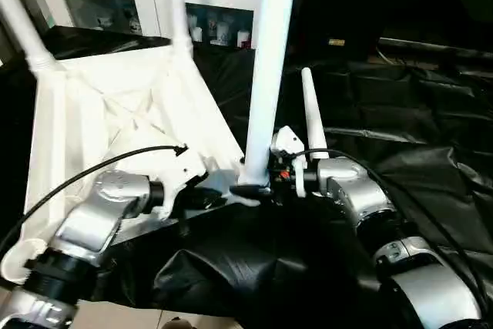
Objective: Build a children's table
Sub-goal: Rotate leg to tighten
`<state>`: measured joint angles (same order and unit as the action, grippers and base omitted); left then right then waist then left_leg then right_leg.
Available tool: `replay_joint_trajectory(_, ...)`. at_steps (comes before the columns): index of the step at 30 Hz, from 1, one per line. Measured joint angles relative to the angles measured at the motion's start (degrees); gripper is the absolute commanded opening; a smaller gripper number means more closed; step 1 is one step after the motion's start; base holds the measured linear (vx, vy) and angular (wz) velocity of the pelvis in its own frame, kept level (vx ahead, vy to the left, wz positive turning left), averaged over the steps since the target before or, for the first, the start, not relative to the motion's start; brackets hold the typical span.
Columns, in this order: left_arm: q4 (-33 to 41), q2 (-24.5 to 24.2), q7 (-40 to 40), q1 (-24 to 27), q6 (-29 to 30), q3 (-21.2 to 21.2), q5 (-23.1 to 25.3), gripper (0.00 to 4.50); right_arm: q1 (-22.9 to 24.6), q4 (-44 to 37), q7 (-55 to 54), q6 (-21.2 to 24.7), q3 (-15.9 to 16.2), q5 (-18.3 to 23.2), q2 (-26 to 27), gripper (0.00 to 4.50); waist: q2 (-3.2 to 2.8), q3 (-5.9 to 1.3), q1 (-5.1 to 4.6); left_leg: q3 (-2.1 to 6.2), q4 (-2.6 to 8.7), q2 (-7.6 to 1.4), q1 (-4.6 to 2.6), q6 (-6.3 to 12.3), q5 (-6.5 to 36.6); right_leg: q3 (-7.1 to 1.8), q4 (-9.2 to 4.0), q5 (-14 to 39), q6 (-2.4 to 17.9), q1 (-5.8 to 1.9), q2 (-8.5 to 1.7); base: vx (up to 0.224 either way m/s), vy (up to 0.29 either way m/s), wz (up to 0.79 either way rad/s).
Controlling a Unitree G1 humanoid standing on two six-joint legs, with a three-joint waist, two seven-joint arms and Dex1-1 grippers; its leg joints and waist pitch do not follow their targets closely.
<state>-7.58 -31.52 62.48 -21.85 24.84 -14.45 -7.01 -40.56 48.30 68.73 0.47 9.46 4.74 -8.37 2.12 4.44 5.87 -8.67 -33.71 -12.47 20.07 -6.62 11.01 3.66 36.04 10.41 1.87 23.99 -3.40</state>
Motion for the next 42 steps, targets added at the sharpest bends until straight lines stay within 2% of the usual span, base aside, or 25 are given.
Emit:
replay_joint_trajectory(3,0.08,-0.11,0.56,0.10,0.00,0.00,-0.05,0.00,0.00,0.00,0.49,0.00,0.17,-0.08,-0.25,3.45,0.00,0.00,0.16,-0.01,-0.01,0.00,0.00,0.00,0.00,0.00,-0.01,0.00,0.00,0.00,0.00,0.000,0.000,0.00)
replay_joint_trajectory(4,0.08,-0.11,0.56,0.10,0.00,0.00,-0.05,0.00,0.01,-0.03,0.49,0.00,0.22,-0.09,-0.27,3.17,0.00,0.00,0.18,-0.01,-0.01,0.00,0.00,0.00,0.00,0.00,-0.01,0.00,0.00,-0.01,0.00,0.000,0.000,0.00)
replay_joint_trajectory(8,0.11,-0.14,0.88,0.24,-0.07,0.00,-0.07,0.00,0.32,-0.38,0.51,0.01,0.27,-0.10,-0.52,2.82,0.00,0.00,0.38,-0.03,-0.01,-0.02,0.00,0.00,0.00,0.00,-0.01,0.00,0.00,-0.02,0.00,0.000,0.000,0.00)
replay_joint_trajectory(15,0.26,0.57,-0.25,0.54,0.07,0.00,-0.01,0.00,1.84,-1.39,-0.97,0.11,-0.31,0.09,0.37,2.74,-0.11,-0.05,0.47,-0.04,-0.01,-0.02,-0.02,-0.01,0.00,0.00,-0.01,0.00,0.00,-0.09,0.00,0.000,0.000,0.00)
replay_joint_trajectory(19,-1.62,3.60,-5.75,-0.80,1.30,0.48,1.63,0.00,2.08,-0.25,-10.99,0.03,-2.64,-0.10,2.84,2.73,-0.36,-0.20,0.12,-0.03,-0.08,-0.03,-0.16,-0.13,-0.07,-0.02,0.08,-0.08,0.04,-0.18,0.00,0.000,0.000,0.00)
replay_joint_trajectory(22,-5.60,7.88,-11.81,-3.53,2.28,0.72,3.38,0.00,1.91,1.81,-24.53,0.44,-5.97,-0.12,6.82,2.73,-0.62,-0.36,-0.16,-0.03,-0.06,-0.01,-0.24,-0.17,-0.10,-0.02,0.09,-0.14,-0.06,-0.22,0.00,0.000,0.000,0.00)
replay_joint_trajectory(25,-8.34,11.14,-16.66,-5.51,2.87,0.73,4.62,0.00,1.11,3.00,-34.85,0.96,-7.95,-0.18,9.56,2.73,-0.85,-0.50,-0.37,-0.02,-0.04,-0.01,-0.25,-0.18,-0.10,-0.02,0.09,-0.09,-0.26,-0.23,0.00,0.000,0.000,0.00)
replay_joint_trajectory(30,-11.31,14.47,-21.34,-7.44,3.33,1.03,5.70,0.00,-1.35,5.86,-44.81,1.26,-9.42,-1.07,12.16,2.73,-1.03,-0.61,-0.45,-0.01,-0.02,0.02,-0.18,-0.18,-0.10,-0.02,0.07,-0.09,-0.29,-0.23,-0.02,0.000,0.000,0.00)
replay_joint_trajectory(31,-11.33,14.58,-21.45,-7.50,3.44,1.08,5.71,0.00,-1.62,6.17,-44.83,1.26,-9.54,-1.07,12.17,3.08,-1.02,-0.61,-0.45,-0.01,-0.02,0.02,-0.16,-0.18,-0.10,-0.02,0.06,-0.09,-0.29,-0.23,-0.02,0.000,0.000,0.00)
replay_joint_trajectory(33,-11.30,14.60,-21.44,-7.50,3.44,1.08,5.72,0.00,-1.77,6.38,-44.40,1.29,-9.86,-0.89,12.16,3.42,-1.03,-0.61,-0.47,-0.01,-0.02,0.01,-0.14,-0.18,-0.10,-0.02,0.04,-0.10,-0.30,-0.23,-0.03,0.000,0.000,0.00)
replay_joint_trajectory(35,-11.20,14.41,-21.24,-7.49,3.43,1.11,5.70,0.00,-1.76,6.27,-42.42,1.44,-10.18,-0.63,12.00,3.45,-1.02,-0.61,-0.55,-0.01,-0.02,0.01,-0.13,-0.17,-0.10,-0.02,0.04,-0.10,-0.30,-0.22,-0.03,0.000,0.000,0.00)
replay_joint_trajectory(36,-11.10,14.14,-20.73,-7.49,3.40,1.11,5.64,0.00,-1.69,6.04,-40.73,1.53,-10.14,-0.61,11.53,3.64,-1.02,-0.61,-0.58,-0.01,-0.02,0.01,-0.11,-0.17,-0.10,-0.01,0.04,-0.10,-0.30,-0.20,-0.02,0.000,0.000,0.00)
replay_joint_trajectory(39,-10.74,12.67,-18.36,-7.01,2.08,1.07,5.57,0.00,-1.14,5.05,-34.49,1.49,-8.83,-0.85,9.61,3.86,-1.02,-0.61,-0.69,-0.01,0.03,-0.01,-0.09,-0.17,-0.10,0.00,0.04,-0.10,-0.29,-0.16,-0.01,0.000,0.000,0.00)
replay_joint_trajectory(42,-9.31,10.59,-15.53,-5.79,0.97,1.08,4.88,0.00,-0.71,3.92,-28.10,1.30,-6.58,-0.92,7.34,3.86,-1.02,-0.61,-0.80,-0.01,0.10,-0.03,-0.06,-0.17,-0.10,0.01,0.04,-0.14,-0.18,-0.10,0.01,0.000,0.000,0.00)
